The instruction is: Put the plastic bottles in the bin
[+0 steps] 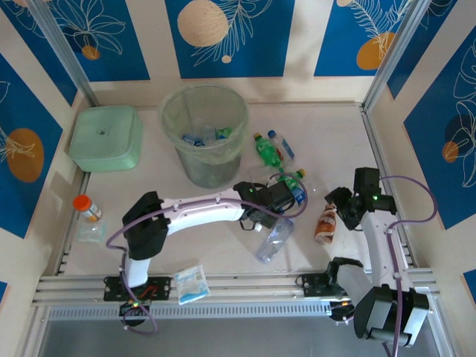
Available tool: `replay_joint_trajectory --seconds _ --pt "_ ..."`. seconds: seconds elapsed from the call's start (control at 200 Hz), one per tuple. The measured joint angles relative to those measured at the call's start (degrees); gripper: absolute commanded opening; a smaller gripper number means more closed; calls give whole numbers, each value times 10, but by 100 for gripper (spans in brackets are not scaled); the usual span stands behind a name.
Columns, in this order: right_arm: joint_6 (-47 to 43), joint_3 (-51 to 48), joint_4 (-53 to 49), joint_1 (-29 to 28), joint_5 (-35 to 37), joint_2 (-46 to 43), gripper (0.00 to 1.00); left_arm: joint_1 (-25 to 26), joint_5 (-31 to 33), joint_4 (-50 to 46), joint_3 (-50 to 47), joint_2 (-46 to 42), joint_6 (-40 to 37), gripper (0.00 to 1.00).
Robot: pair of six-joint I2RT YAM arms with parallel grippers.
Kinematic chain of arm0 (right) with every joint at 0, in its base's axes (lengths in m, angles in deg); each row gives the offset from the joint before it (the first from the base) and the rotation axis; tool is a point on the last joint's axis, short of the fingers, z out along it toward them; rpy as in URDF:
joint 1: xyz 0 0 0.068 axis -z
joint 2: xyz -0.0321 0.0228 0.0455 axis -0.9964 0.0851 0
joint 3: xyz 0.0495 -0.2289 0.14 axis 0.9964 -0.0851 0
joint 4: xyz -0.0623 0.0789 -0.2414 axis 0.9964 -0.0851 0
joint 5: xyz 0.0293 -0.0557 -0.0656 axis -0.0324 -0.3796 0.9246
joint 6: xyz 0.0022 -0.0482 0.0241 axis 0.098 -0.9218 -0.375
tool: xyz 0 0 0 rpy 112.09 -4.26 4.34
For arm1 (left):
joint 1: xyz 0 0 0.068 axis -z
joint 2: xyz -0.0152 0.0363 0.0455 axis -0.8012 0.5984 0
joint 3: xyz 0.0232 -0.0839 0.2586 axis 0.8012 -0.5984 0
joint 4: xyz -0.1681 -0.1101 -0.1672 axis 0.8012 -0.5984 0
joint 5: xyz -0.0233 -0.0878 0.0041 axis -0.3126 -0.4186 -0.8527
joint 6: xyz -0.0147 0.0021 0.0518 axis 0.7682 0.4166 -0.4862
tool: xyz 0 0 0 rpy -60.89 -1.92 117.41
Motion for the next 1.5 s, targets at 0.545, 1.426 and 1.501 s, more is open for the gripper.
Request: replay_joint_trajectory --seconds 0.545,1.426,1.501 --pt "3 -11 5 -26 -17 -14 73 -28 7 -160 282 -151 -96 49" --pt "34 -2 5 -128 10 -14 73 -427 -99 -150 370 11 -181 52" --pt "34 -1 5 -128 12 -14 73 -434 -105 -150 370 16 -182 66"
